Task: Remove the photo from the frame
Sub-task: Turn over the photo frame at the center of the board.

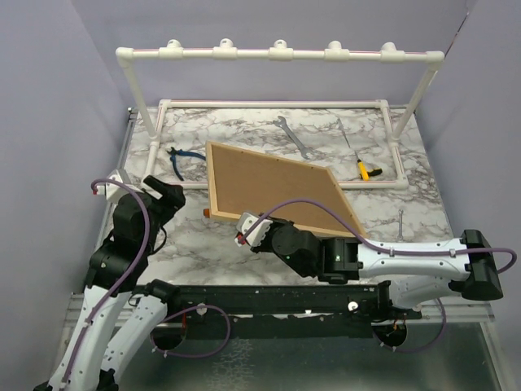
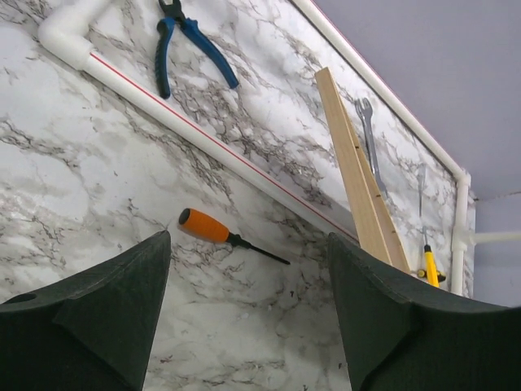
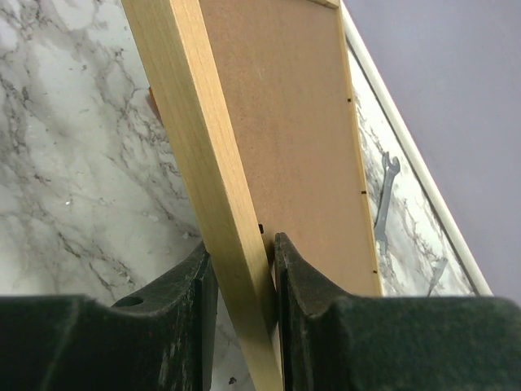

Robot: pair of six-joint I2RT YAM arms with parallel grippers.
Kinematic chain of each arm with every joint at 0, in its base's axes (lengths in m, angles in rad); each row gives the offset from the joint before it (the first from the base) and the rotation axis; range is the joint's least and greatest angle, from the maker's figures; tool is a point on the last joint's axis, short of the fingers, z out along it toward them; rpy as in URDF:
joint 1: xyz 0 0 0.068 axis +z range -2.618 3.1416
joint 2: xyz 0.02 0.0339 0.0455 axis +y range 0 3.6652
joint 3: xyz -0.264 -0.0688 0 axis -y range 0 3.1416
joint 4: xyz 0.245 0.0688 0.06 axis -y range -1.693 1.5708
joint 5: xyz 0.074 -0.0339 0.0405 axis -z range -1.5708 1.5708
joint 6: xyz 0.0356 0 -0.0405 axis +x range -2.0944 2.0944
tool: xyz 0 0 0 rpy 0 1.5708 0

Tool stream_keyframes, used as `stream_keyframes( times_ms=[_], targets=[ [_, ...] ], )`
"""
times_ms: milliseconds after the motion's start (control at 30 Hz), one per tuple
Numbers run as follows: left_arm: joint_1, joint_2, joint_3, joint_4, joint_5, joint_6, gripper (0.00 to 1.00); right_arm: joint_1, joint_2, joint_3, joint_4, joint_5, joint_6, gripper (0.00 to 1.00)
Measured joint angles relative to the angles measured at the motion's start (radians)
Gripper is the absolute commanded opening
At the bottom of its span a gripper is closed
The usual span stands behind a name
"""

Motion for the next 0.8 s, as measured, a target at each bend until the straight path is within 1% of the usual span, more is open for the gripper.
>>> stream_keyframes(
  times_ms=[167,300,533,700,800],
  targets=[
    [0.000,-0.002,-0.034,0.003,-0.026,-0.014,0.77,0.000,0.000,0.069,-0.140,-0.044,0.063,0.01],
    [0.000,0.042,-0.092,0.027,-0.013,-0.025,0.77,0.000,0.000,0.102,-0.216,-0.063,0.101,0.01],
    [0.000,0.186,-0.112,0.124,0.040,-0.058,0.78,0.000,-0.005,0.102,-0.260,-0.077,0.114,0.01],
    [0.002,0.294,-0.086,0.177,0.047,-0.085,0.81,0.000,-0.005,0.103,-0.264,-0.084,0.115,0.01],
    [0.010,0.329,-0.074,0.212,0.048,-0.126,0.82,0.000,-0.005,0.103,-0.264,-0.087,0.115,0.01]
  ],
)
